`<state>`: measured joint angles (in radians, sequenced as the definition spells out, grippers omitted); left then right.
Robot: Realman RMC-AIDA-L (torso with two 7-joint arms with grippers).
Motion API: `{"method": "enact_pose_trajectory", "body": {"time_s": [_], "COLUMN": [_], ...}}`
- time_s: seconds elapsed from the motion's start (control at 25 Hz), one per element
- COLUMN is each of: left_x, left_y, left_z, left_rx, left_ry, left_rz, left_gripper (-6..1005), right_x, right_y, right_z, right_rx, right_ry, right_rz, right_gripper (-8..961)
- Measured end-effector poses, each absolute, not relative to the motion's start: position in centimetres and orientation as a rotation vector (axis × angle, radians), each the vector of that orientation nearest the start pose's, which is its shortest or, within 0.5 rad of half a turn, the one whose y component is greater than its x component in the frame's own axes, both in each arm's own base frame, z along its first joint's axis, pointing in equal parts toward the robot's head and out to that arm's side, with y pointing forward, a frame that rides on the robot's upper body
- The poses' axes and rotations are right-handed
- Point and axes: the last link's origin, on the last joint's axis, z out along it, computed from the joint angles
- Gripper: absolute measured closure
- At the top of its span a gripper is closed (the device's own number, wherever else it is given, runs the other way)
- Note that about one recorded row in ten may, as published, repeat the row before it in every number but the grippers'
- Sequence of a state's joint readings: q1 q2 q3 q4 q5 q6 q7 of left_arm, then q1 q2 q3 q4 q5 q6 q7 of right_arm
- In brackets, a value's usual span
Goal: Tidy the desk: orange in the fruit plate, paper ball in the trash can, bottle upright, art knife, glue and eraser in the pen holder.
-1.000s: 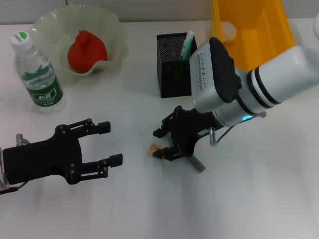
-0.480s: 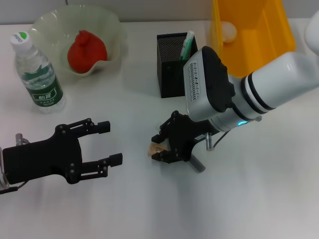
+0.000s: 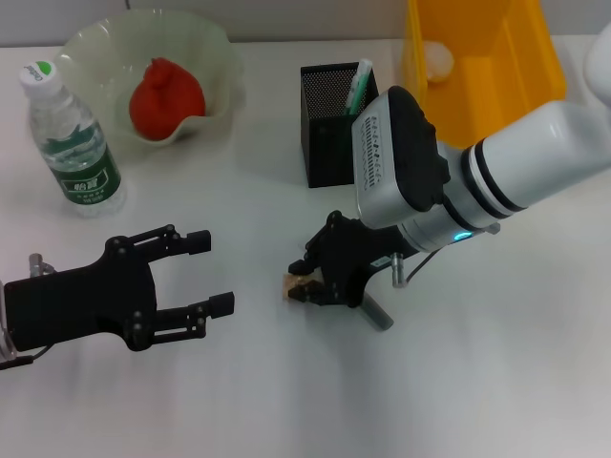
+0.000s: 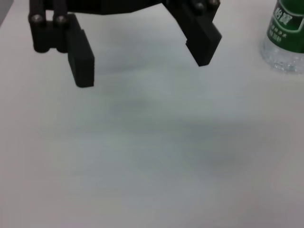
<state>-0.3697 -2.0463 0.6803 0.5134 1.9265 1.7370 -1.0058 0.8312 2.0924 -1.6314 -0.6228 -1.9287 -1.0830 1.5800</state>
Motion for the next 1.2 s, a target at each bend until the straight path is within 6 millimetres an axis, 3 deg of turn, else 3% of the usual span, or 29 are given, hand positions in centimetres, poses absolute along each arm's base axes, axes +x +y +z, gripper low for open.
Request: {"method": "enact_pose_trajectory", "body": {"time_s": [0.32, 0.52, 0.6, 0.64, 0.8, 1.2], "left_x": [-29.9, -29.9, -30.0, -30.0, -29.9, -29.7], "left_y": [25.9, 25.8, 25.8, 25.8, 25.6, 25.7], "left_z": [-0.4, -0.4, -0.4, -0.4, -0.6, -1.2], "left_rx": [-2.734, -2.732, -2.723, -2.723, -2.717, -2.673], "left_ry": [-0.396, -0.405, -0.411, -0.411, -0.418, -0.524], "left_rz": [-0.877, -0.878, -0.882, -0.882, -0.895, -0.958], "left_gripper": [198, 198, 198, 198, 198, 198], "right_x": [16.1, 15.6, 15.6, 15.6, 15.9, 16.3], "right_y": [36.0, 37.3, 38.3, 38.3, 39.4, 41.0], "right_z": [-11.5, -8.7, -6.5, -6.5, -3.2, -0.8], "right_rx": [-3.103, -3.049, -2.970, -2.970, -2.869, -2.766], "right_ry": [0.089, 0.244, 0.327, 0.327, 0.413, 0.502], "right_rz": [0.005, 0.224, 0.374, 0.374, 0.552, 0.612], "right_gripper": [719, 719, 719, 719, 719, 718]}}
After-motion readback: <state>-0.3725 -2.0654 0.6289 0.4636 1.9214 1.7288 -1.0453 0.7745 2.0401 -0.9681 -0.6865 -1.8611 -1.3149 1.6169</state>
